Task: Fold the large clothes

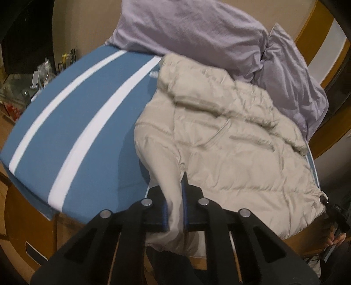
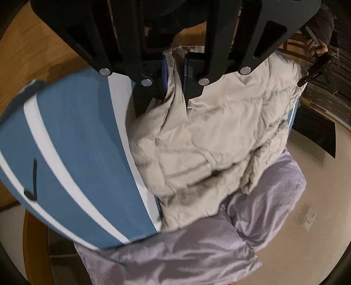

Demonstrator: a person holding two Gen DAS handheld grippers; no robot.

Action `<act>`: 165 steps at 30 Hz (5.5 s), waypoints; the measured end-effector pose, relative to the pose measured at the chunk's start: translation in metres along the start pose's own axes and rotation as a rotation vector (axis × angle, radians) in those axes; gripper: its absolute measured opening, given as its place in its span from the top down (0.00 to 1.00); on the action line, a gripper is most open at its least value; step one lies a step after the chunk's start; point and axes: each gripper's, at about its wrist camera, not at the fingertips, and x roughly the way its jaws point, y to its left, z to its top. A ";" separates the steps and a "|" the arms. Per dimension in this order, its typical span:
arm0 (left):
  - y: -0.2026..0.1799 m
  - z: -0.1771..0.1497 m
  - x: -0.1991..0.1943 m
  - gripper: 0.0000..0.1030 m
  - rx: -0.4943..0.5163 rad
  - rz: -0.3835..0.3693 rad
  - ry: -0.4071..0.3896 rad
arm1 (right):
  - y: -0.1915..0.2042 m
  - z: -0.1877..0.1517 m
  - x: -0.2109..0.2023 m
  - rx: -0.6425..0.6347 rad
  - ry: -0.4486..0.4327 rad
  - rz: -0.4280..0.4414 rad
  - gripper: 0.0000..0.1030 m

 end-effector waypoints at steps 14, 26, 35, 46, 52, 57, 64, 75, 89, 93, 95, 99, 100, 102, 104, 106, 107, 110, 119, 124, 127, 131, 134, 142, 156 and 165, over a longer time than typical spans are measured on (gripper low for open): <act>-0.031 0.090 -0.018 0.90 0.036 -0.001 -0.145 | 0.042 0.074 0.009 -0.092 -0.108 -0.059 0.90; -0.056 0.172 0.005 0.90 0.052 -0.006 -0.193 | 0.056 0.142 0.029 -0.098 -0.174 -0.065 0.90; -0.071 0.224 0.032 0.91 0.069 -0.013 -0.204 | 0.062 0.188 0.059 -0.082 -0.185 -0.085 0.90; -0.078 0.276 0.080 0.90 0.078 -0.006 -0.173 | 0.073 0.238 0.111 -0.076 -0.170 -0.157 0.89; -0.073 0.296 0.125 0.90 0.054 0.032 -0.112 | 0.065 0.254 0.152 -0.042 -0.104 -0.201 0.89; -0.070 0.302 0.161 0.88 0.036 0.065 -0.057 | 0.054 0.259 0.185 -0.007 -0.045 -0.223 0.89; -0.067 0.306 0.202 0.84 0.014 0.089 0.000 | 0.039 0.263 0.210 0.062 0.006 -0.210 0.83; -0.065 0.320 0.208 0.54 -0.036 0.062 0.038 | 0.039 0.283 0.172 0.101 -0.111 -0.206 0.36; -0.118 0.309 0.172 0.26 0.118 0.077 -0.074 | 0.145 0.251 0.214 -0.132 0.046 -0.023 0.36; -0.141 0.295 0.174 0.26 0.172 0.047 -0.063 | 0.163 0.239 0.234 -0.191 0.097 -0.047 0.36; -0.153 0.287 0.177 0.26 0.216 0.051 -0.060 | 0.165 0.233 0.240 -0.206 0.116 -0.066 0.36; -0.169 0.276 0.183 0.26 0.276 0.055 -0.054 | 0.166 0.220 0.261 -0.258 0.150 -0.128 0.49; -0.172 0.274 0.183 0.26 0.283 0.053 -0.052 | 0.164 0.218 0.262 -0.271 0.154 -0.131 0.63; -0.175 0.272 0.185 0.26 0.293 0.050 -0.049 | 0.165 0.214 0.265 -0.302 0.160 -0.134 0.81; -0.177 0.270 0.187 0.26 0.300 0.045 -0.046 | 0.172 0.214 0.266 -0.339 0.145 -0.147 0.90; -0.179 0.269 0.187 0.26 0.300 0.039 -0.044 | 0.175 0.219 0.265 -0.348 0.126 -0.150 0.94; -0.179 0.269 0.187 0.26 0.299 0.034 -0.044 | 0.176 0.223 0.263 -0.347 0.110 -0.153 0.95; -0.181 0.270 0.187 0.26 0.298 0.025 -0.049 | 0.178 0.240 0.258 -0.326 0.052 -0.164 0.96; -0.201 0.267 0.185 0.21 0.323 -0.011 -0.095 | 0.172 0.254 0.288 -0.280 0.040 -0.220 0.96; -0.206 0.262 0.204 0.21 0.343 0.008 -0.069 | 0.168 0.252 0.290 -0.276 0.036 -0.212 0.94; -0.204 0.258 0.221 0.21 0.350 0.049 -0.057 | 0.166 0.249 0.286 -0.262 0.035 -0.196 0.90; -0.197 0.257 0.243 0.22 0.327 0.105 -0.042 | 0.164 0.247 0.265 -0.243 0.014 -0.177 0.71; -0.191 0.260 0.254 0.22 0.305 0.125 -0.037 | 0.167 0.242 0.245 -0.231 -0.033 -0.144 0.61; -0.184 0.263 0.272 0.21 0.278 0.142 -0.034 | 0.203 0.214 0.234 -0.329 -0.080 -0.104 0.58; -0.172 0.264 0.290 0.19 0.263 0.142 -0.040 | 0.219 0.207 0.206 -0.386 -0.272 -0.204 0.45; -0.161 0.269 0.299 0.18 0.251 0.137 -0.036 | 0.237 0.178 0.256 -0.436 -0.096 -0.127 0.52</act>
